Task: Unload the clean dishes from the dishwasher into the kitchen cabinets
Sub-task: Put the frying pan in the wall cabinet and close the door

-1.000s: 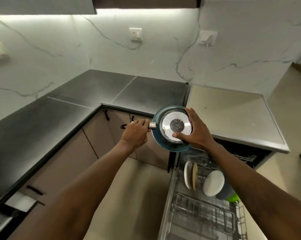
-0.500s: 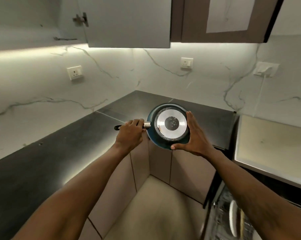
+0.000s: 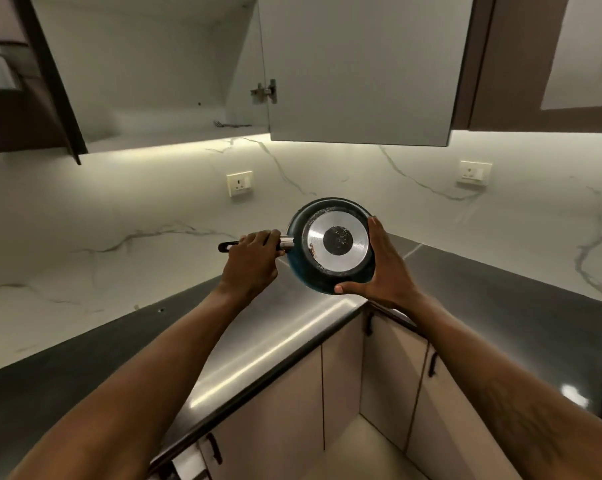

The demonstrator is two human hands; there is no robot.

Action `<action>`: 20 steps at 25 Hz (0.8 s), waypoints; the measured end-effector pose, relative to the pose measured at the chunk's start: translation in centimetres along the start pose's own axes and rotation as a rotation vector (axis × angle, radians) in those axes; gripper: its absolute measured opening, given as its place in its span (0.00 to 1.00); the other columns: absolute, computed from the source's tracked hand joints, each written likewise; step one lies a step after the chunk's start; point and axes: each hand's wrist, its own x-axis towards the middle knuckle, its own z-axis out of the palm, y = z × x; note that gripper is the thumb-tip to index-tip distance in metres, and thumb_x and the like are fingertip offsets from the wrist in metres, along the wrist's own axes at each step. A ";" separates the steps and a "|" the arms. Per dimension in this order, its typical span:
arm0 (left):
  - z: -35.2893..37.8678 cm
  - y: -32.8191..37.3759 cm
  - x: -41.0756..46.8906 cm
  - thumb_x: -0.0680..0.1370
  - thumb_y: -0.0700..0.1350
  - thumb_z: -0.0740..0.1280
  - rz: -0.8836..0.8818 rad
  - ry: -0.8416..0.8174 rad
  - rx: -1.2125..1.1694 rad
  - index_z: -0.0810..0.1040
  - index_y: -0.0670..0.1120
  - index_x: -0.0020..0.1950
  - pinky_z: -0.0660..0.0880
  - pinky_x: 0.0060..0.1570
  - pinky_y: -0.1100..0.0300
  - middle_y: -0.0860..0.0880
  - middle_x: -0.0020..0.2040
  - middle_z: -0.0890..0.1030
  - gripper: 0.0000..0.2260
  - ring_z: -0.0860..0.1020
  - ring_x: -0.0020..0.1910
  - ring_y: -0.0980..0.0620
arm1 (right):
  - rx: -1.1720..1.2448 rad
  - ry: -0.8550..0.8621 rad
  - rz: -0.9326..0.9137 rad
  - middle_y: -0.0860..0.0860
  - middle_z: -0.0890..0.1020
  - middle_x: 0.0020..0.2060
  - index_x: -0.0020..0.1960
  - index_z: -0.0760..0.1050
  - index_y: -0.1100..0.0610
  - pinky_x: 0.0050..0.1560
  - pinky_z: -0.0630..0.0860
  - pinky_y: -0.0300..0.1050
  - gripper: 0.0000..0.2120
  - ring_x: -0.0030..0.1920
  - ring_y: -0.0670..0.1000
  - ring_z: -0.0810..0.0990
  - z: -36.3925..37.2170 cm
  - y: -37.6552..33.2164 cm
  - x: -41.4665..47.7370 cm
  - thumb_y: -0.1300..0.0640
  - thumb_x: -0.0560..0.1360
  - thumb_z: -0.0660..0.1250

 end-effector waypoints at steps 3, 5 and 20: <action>-0.8 -2.7 3.2 0.74 0.41 0.71 -0.051 0.031 0.082 0.76 0.43 0.62 0.77 0.44 0.49 0.43 0.56 0.81 0.16 0.80 0.52 0.40 | 0.034 0.008 -0.065 0.43 0.48 0.81 0.82 0.41 0.50 0.79 0.56 0.49 0.69 0.80 0.43 0.47 1.3 0.5 5.7 0.31 0.56 0.80; -1.5 -4.4 5.0 0.75 0.41 0.71 -0.093 0.045 0.128 0.75 0.43 0.63 0.78 0.44 0.47 0.43 0.57 0.81 0.17 0.80 0.53 0.39 | 0.054 -0.005 -0.118 0.44 0.49 0.81 0.82 0.41 0.51 0.77 0.61 0.56 0.70 0.80 0.45 0.48 1.9 0.5 9.4 0.30 0.57 0.80; -4.8 -18.6 16.9 0.76 0.39 0.68 -0.190 0.255 0.435 0.76 0.43 0.56 0.67 0.33 0.55 0.45 0.48 0.82 0.09 0.79 0.40 0.40 | 0.216 0.017 -0.404 0.45 0.51 0.80 0.81 0.40 0.48 0.75 0.61 0.48 0.68 0.79 0.46 0.53 8.1 -3.5 32.7 0.30 0.58 0.79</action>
